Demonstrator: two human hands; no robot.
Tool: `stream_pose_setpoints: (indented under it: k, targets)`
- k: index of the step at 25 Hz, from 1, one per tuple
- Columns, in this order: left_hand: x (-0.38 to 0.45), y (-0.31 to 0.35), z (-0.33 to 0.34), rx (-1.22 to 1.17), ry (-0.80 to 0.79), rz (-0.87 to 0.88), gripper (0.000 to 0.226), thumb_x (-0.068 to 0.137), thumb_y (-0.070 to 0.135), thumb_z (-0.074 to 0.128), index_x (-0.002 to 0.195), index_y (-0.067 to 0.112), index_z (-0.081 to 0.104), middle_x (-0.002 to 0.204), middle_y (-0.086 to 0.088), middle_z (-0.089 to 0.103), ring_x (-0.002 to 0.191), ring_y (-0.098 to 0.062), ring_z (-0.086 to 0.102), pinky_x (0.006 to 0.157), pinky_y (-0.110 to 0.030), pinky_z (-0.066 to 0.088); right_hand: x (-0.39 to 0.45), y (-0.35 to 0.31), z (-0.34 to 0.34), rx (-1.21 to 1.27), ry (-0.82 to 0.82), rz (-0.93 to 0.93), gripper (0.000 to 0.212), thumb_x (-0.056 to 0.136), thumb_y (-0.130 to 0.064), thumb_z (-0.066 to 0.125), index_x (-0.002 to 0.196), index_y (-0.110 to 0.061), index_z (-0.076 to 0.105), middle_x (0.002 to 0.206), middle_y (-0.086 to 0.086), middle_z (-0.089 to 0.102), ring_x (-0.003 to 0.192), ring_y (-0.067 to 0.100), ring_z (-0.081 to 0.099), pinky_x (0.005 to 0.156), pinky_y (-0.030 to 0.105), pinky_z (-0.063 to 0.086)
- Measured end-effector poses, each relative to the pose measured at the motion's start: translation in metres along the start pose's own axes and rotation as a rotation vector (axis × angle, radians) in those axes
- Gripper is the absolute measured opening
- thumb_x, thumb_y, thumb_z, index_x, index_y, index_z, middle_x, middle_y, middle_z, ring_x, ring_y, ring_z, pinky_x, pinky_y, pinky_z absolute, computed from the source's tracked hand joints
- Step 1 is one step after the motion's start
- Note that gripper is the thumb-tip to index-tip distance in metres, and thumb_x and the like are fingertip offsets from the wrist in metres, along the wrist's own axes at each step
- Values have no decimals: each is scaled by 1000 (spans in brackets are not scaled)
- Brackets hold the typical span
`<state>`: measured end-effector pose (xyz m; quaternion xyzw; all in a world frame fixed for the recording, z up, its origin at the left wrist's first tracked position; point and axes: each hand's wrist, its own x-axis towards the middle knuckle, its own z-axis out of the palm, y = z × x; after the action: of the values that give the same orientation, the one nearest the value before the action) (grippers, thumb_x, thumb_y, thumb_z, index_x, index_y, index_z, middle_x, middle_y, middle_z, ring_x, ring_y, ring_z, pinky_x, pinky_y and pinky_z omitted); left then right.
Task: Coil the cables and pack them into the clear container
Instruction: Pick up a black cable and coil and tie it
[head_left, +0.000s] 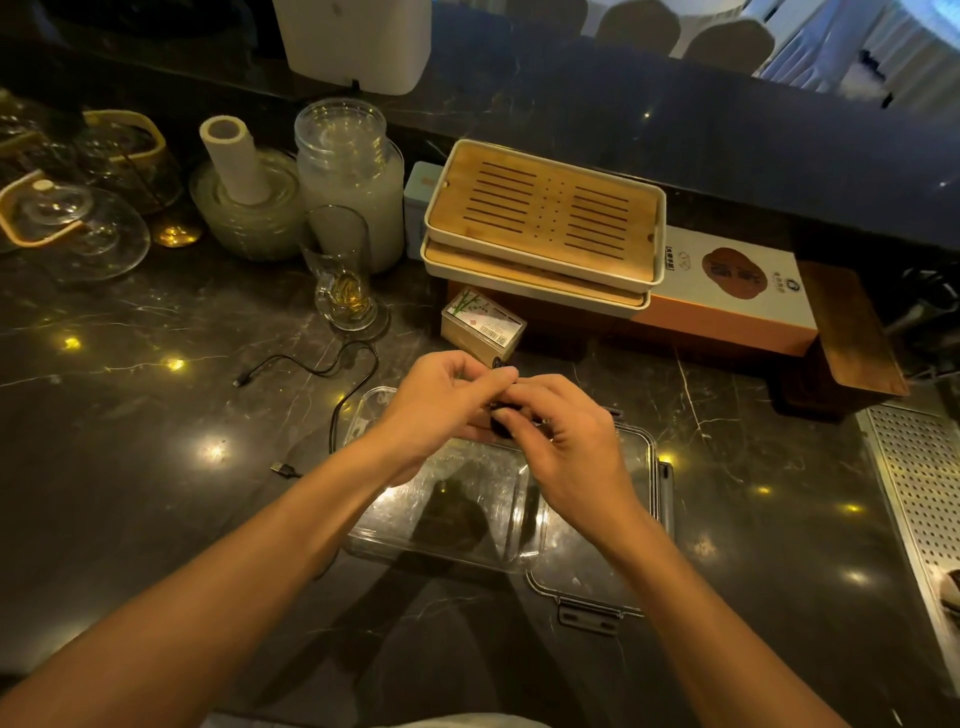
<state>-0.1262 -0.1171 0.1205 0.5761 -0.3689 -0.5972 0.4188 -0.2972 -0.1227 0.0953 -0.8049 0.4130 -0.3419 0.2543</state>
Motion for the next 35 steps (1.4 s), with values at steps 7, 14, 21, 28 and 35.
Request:
stream_pose_setpoints:
  k: [7, 14, 21, 28, 35]
  targets:
    - [1, -4, -3, -71, -48, 34, 13, 103, 13, 53, 111, 3, 57, 79, -4, 76, 70, -15, 75, 72, -33, 64, 2, -1, -2, -25, 51, -47, 21, 96, -11, 68, 116, -8, 76, 117, 8, 71, 105, 14, 68, 90, 23, 56]
    - [0, -9, -6, -120, -117, 124, 27, 101, 11, 58, 124, -2, 53, 95, -15, 79, 85, -27, 78, 79, -35, 64, 8, -6, -4, 354, 109, 210, 19, 98, -7, 67, 115, -13, 75, 104, 2, 76, 96, 19, 74, 80, 42, 64]
    - [2, -11, -5, -59, -57, 182, 33, 93, 8, 69, 124, 1, 59, 90, -18, 78, 80, -27, 77, 72, -33, 64, 13, -13, -12, 714, 96, 409, 18, 96, -2, 68, 108, -13, 77, 101, 9, 77, 89, 19, 75, 81, 31, 62]
    - [7, -10, -6, -202, -28, 76, 37, 91, 12, 71, 124, 0, 60, 98, -25, 76, 85, -28, 77, 71, -35, 65, 17, -14, -24, 722, -34, 391, 17, 98, -2, 65, 107, -8, 77, 100, 18, 64, 56, 18, 59, 43, 22, 47]
    - [5, -13, -2, -245, -45, 33, 32, 93, 9, 69, 124, 2, 62, 100, -23, 76, 85, -26, 78, 70, -32, 64, 29, -13, -37, 259, -223, 147, 18, 100, -5, 64, 112, -13, 75, 96, 1, 66, 52, 17, 63, 48, 32, 55]
